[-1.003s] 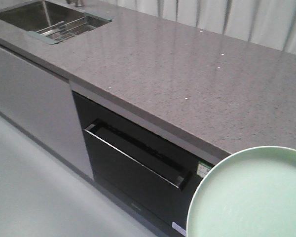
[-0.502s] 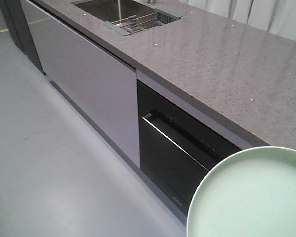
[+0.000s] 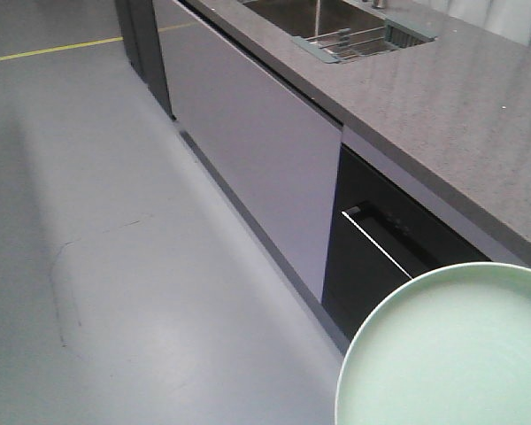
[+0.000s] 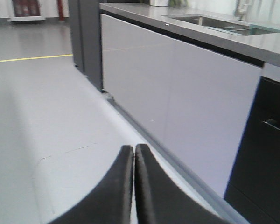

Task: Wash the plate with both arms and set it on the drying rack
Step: 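Hold the plate in the right gripper while driving away from the counter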

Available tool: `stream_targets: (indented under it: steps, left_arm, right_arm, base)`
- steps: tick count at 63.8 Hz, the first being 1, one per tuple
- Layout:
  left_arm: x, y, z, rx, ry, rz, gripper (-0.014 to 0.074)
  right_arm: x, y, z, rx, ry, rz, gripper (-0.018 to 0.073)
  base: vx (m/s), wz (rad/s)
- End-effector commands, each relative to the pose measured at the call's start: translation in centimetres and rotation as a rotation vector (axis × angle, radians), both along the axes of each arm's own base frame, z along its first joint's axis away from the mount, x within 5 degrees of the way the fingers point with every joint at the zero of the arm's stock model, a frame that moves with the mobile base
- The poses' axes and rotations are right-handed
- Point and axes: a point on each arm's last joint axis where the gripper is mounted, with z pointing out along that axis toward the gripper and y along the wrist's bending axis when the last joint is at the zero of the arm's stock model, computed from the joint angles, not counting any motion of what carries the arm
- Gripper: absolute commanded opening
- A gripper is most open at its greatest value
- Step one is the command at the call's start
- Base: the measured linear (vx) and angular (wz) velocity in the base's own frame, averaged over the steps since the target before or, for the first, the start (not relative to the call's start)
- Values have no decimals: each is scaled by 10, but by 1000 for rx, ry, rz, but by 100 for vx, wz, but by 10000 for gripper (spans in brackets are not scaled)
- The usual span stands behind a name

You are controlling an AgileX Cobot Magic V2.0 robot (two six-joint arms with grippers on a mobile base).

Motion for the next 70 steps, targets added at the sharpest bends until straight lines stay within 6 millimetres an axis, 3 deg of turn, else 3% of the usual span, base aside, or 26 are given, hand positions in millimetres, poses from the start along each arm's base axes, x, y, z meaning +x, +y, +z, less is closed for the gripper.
stream_targets:
  steps: [1, 70]
  left_arm:
    - [-1, 0, 16, -19, -112, -1, -6]
    - [-1, 0, 16, -19, -112, -1, -6]
  right_arm:
    - [3, 0, 14, 29, -85, -15, -1]
    - [3, 0, 14, 28, -85, -16, -1]
  base:
    - [-1, 44]
    - [7, 46]
